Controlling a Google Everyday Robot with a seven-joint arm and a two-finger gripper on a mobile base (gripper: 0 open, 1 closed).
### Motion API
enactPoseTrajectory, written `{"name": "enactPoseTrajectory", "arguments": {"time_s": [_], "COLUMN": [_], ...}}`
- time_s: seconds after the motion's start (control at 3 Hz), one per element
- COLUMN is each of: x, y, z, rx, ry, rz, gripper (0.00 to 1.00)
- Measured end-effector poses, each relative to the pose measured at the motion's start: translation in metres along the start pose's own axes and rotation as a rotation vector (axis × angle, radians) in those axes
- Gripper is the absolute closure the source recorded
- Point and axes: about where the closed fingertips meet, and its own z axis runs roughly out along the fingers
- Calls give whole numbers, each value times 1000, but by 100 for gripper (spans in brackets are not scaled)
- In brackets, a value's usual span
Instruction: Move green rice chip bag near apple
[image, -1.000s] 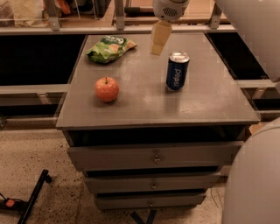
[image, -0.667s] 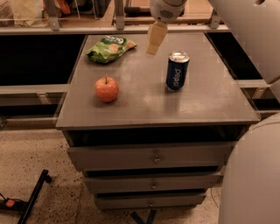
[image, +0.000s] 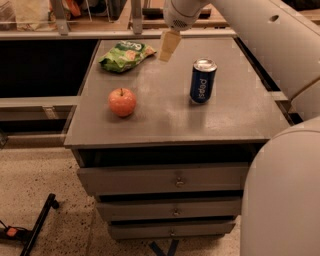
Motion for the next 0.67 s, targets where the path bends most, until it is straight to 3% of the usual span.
{"name": "enactPoseTrajectory", "arguments": {"time_s": [0.67], "x": [-4], "y": [-8], "z": [37], "rx": [66], "ry": [-3], "rz": [-8], "gripper": [0]}}
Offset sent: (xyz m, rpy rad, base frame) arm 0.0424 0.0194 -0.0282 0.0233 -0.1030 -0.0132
